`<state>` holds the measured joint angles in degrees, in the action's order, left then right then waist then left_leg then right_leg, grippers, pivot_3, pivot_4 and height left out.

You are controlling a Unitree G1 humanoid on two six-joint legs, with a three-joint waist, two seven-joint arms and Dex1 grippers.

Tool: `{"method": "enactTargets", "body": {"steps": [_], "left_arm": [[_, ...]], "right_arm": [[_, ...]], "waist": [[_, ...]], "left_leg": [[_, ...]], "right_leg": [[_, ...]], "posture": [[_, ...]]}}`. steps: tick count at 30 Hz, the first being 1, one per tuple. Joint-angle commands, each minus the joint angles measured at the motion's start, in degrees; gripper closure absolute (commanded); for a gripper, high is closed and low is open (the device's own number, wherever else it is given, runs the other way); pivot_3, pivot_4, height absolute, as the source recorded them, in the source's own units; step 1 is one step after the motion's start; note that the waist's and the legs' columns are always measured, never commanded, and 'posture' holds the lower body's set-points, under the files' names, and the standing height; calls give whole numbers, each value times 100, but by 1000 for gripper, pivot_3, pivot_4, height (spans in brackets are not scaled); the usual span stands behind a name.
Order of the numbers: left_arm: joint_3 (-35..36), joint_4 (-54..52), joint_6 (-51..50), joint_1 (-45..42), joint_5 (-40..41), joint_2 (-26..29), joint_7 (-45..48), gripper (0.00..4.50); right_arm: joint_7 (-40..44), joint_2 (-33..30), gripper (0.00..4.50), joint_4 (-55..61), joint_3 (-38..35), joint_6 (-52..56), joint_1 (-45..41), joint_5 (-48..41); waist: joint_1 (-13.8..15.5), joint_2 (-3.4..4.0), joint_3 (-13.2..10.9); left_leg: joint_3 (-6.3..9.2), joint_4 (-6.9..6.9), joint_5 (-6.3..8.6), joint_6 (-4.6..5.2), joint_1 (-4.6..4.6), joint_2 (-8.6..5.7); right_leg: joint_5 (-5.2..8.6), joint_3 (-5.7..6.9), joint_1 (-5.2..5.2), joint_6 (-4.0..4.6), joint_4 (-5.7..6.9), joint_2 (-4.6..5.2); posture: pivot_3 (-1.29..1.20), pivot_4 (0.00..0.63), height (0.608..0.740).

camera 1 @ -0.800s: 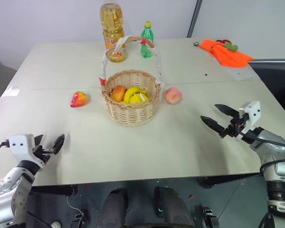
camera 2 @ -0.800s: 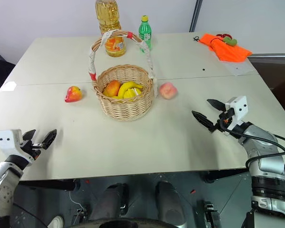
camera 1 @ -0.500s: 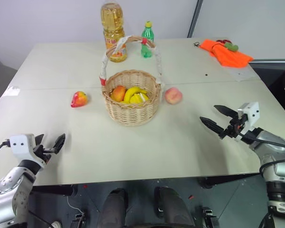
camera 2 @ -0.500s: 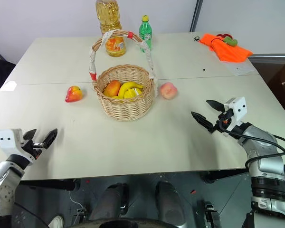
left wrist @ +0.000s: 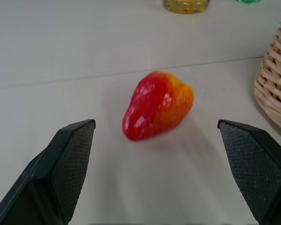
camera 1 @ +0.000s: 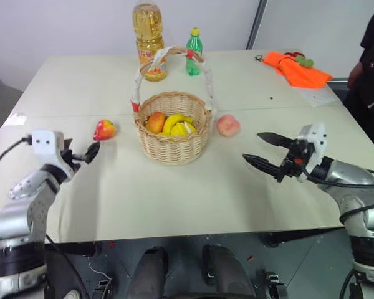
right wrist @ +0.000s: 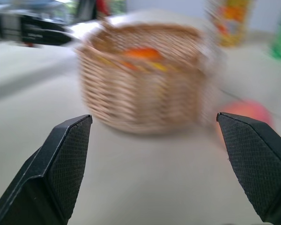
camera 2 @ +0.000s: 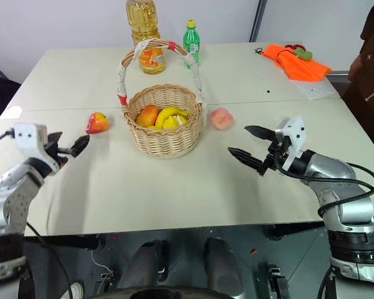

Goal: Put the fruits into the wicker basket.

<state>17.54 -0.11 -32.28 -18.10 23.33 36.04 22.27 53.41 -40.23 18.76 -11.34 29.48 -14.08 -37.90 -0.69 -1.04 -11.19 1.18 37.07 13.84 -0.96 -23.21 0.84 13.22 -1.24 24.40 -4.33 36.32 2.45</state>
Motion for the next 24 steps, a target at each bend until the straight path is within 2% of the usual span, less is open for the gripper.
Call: {"method": "enactTargets", "body": {"steps": [1, 9, 17, 20, 22, 24], "left_arm": [[-467, 723, 53, -757, -410, 254, 282, 0], [-1435, 3201, 646, -2466, -1356, 242, 811, 0], [-1590, 4177, 797, -2936, -1604, 105, 1129, 0], [-1498, 4203, 820, -2942, -1618, 89, 1056, 872], [-1439, 4115, 810, -2906, -1633, 137, 991, 1802], [-1318, 3866, 774, -2775, -1587, 223, 940, 1802]], "right_arm": [[-78, -42, 68, 879, 255, 414, -345, -506], [-484, 285, 68, 1345, 751, 587, -808, -546], [-632, 317, 68, 1440, 744, 568, -784, -537], [-669, 331, 0, 1463, 773, 559, -795, -528], [-673, 332, 0, 1451, 789, 546, -820, -514], [-667, 330, 0, 1425, 797, 521, -845, -487]], "waist": [[-3, 0, 0], [3, -5, -2], [-1, -5, -2], [-2, -5, -3], [0, -6, -3], [1, -6, -3]], "left_leg": [[0, 0, 0, 0, 1, 0], [2, 0, 0, 0, -9, 0], [4, 1, 0, 0, -13, -1], [5, 1, 0, 0, -13, -1], [5, 1, 0, 0, -13, -1], [5, 1, 0, 0, -13, -1]], "right_leg": [[0, 1, 0, 0, 0, -1], [-2, 6, 6, -6, -2, -2], [-13, 8, 8, -26, -3, 1], [-13, 8, 8, -26, -2, 1], [-13, 8, 8, -27, -2, 1], [-13, 8, 8, -27, -2, 2]], "posture": [[0, 150, 740], [0, 150, 740], [0, 150, 740], [0, 150, 740], [0, 150, 740], [0, 150, 740]]}}
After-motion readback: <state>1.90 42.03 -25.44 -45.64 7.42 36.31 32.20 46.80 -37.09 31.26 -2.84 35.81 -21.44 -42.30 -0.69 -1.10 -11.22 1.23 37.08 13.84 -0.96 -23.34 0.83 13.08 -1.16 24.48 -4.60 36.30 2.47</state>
